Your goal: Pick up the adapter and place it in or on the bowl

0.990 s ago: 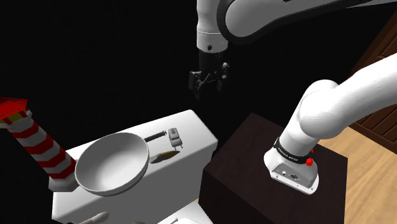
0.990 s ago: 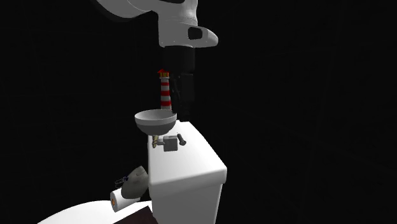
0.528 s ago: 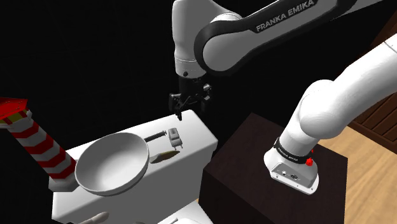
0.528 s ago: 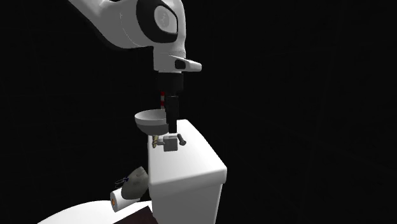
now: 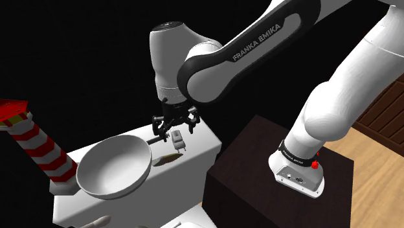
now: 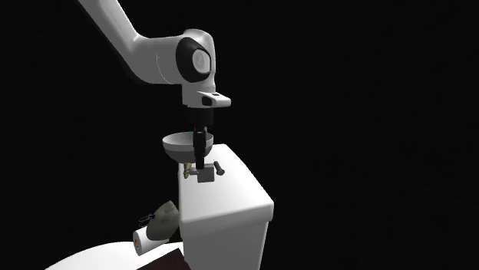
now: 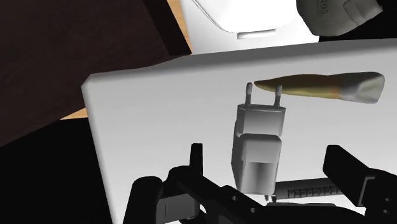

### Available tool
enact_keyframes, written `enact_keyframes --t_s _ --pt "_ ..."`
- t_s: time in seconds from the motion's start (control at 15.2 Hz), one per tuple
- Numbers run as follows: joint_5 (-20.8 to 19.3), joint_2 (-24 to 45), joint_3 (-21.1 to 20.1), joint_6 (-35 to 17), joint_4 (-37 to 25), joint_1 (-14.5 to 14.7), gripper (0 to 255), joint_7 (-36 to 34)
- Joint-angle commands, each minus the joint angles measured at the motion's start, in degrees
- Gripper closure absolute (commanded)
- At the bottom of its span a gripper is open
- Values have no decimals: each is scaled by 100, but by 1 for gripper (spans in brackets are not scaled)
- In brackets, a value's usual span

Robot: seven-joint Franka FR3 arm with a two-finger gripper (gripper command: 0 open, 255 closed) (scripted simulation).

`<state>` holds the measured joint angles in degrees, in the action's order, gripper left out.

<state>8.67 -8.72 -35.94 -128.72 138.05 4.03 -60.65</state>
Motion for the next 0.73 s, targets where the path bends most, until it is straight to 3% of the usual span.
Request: enact_keyframes --t_s 0.0,0.33,0.66 --pt "-69 145 -51 -197 61 -4 0 -99" --pt "-251 434 -108 -593 208 -26 0 -241" --pt "-251 434 -107 -593 208 -25 0 -241"
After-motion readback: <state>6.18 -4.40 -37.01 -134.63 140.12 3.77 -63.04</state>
